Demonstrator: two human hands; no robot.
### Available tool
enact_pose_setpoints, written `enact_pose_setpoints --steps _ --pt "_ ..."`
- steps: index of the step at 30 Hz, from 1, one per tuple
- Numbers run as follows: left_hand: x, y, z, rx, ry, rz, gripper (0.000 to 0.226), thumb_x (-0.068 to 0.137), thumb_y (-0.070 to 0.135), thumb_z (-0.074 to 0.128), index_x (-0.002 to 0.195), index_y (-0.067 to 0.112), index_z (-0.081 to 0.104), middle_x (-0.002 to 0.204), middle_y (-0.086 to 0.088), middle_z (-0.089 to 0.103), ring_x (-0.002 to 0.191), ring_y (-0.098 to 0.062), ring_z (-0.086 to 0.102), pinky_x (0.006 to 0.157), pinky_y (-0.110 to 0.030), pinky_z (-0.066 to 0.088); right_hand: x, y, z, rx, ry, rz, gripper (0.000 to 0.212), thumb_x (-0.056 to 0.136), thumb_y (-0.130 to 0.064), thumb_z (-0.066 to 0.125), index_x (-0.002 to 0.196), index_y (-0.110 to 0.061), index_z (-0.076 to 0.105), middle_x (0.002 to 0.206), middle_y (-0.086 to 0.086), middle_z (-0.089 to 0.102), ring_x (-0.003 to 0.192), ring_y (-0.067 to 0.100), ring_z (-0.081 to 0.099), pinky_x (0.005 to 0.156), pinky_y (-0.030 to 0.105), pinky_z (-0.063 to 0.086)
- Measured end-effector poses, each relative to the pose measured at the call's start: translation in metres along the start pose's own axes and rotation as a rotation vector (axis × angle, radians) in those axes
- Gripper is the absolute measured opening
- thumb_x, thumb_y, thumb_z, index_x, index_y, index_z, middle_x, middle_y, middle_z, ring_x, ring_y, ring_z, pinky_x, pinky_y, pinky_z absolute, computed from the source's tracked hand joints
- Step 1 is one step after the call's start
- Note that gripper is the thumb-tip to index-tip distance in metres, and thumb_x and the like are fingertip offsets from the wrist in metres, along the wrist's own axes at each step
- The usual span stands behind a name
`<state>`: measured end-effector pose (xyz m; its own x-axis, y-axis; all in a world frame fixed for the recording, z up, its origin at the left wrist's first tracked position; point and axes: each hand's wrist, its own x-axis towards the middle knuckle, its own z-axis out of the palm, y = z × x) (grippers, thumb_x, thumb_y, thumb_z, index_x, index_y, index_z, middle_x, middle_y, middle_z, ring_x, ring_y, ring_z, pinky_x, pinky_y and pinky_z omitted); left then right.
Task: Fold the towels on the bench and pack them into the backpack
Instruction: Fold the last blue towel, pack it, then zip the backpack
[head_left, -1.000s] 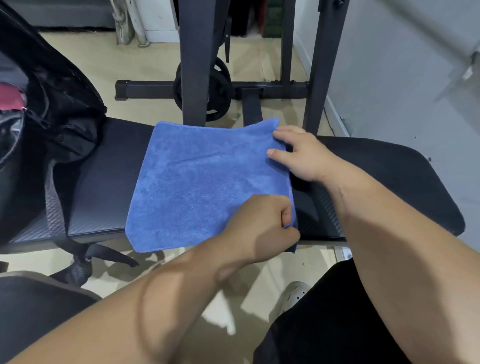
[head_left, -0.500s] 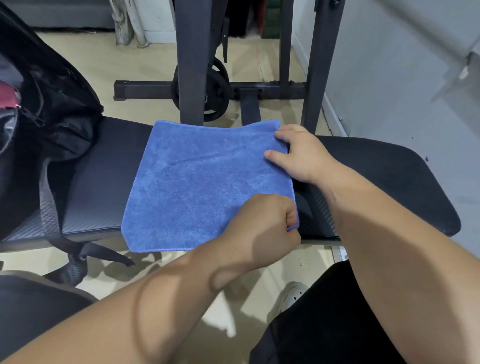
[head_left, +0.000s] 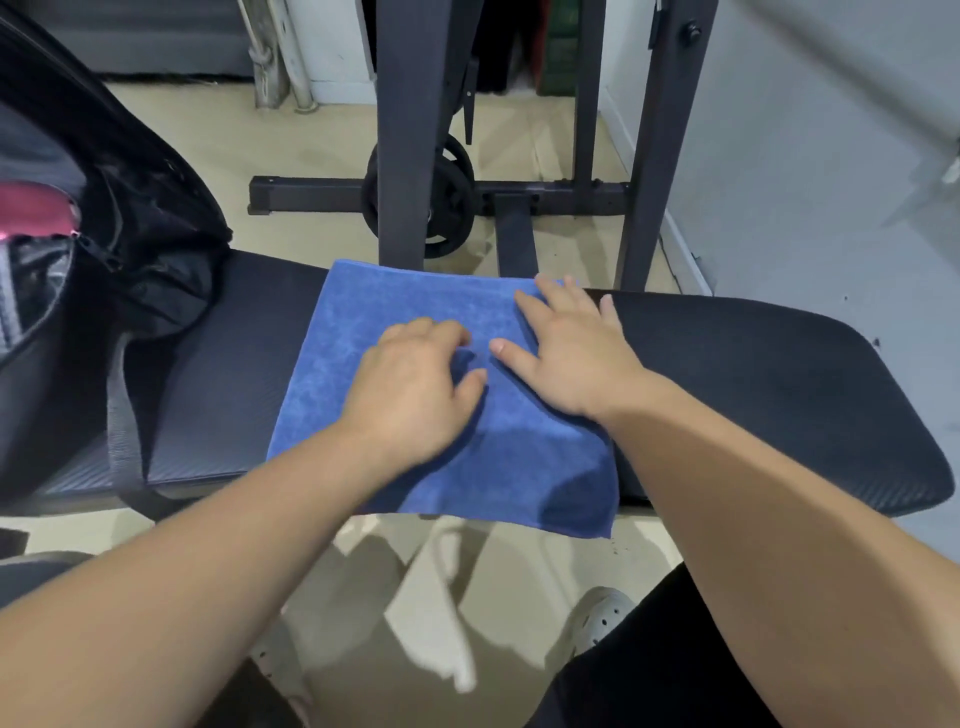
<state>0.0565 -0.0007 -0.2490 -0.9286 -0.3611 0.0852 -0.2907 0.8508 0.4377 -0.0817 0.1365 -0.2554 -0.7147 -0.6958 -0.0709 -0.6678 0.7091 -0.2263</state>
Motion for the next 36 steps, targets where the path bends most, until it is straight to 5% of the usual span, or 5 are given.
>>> enact_pose_setpoints --steps 10,19,27,31,36 --pt "0.047 -0.080 -0.005 0.316 -0.317 -0.135 0.100 0.080 0.089 0.017 0.161 0.033 -0.003 0.169 0.003 -0.014 0.155 -0.024 -0.012 0.124 -0.055 -0.003 0.026 -0.007 0.025 -0.074 -0.154 0.083 0.082 0.091 -0.080 0.012 0.160 -0.038 -0.002 0.169 0.002 -0.016 0.154 0.025 -0.020 0.120 0.059 -0.015" --pt "0.091 -0.101 -0.016 0.432 -0.058 -0.085 0.060 0.098 0.063 0.028 0.144 0.028 0.046 0.147 -0.001 0.046 0.131 -0.031 0.037 0.103 -0.049 0.032 0.064 0.010 0.017 -0.073 0.037 0.155 0.061 0.103 -0.060 0.020 0.157 -0.034 0.027 0.166 0.003 0.023 0.153 0.025 0.015 0.122 0.056 0.007" --pt "0.119 -0.122 -0.006 0.299 -0.220 -0.169 0.072 0.101 0.061 0.024 0.160 0.022 0.018 0.165 0.000 0.022 0.155 -0.024 0.008 0.122 -0.059 0.006 0.088 0.024 0.014 -0.051 -0.013 0.212 0.053 0.104 -0.027 0.030 0.157 -0.023 0.031 0.150 0.002 0.041 0.143 0.027 0.029 0.122 0.057 0.007" --pt "0.120 -0.121 -0.012 0.307 -0.154 -0.132 0.058 0.104 0.046 0.029 0.155 0.018 0.032 0.151 -0.007 0.042 0.144 -0.030 0.029 0.118 -0.054 0.020 0.096 0.024 0.012 -0.068 0.008 0.177 0.038 0.098 -0.022 0.036 0.132 -0.020 0.054 0.130 0.007 0.049 0.116 0.028 0.041 0.113 0.051 0.027" --pt "0.131 -0.121 -0.020 0.304 -0.103 -0.078 0.033 0.101 0.031 0.040 0.121 0.018 0.062 0.119 -0.007 0.058 0.115 -0.031 0.049 0.097 -0.047 0.041 0.109 0.022 0.002 0.020 -0.190 0.148 0.059 0.100 -0.018 0.032 0.158 -0.025 0.029 0.156 0.002 0.038 0.143 0.027 0.034 0.123 0.052 0.015"
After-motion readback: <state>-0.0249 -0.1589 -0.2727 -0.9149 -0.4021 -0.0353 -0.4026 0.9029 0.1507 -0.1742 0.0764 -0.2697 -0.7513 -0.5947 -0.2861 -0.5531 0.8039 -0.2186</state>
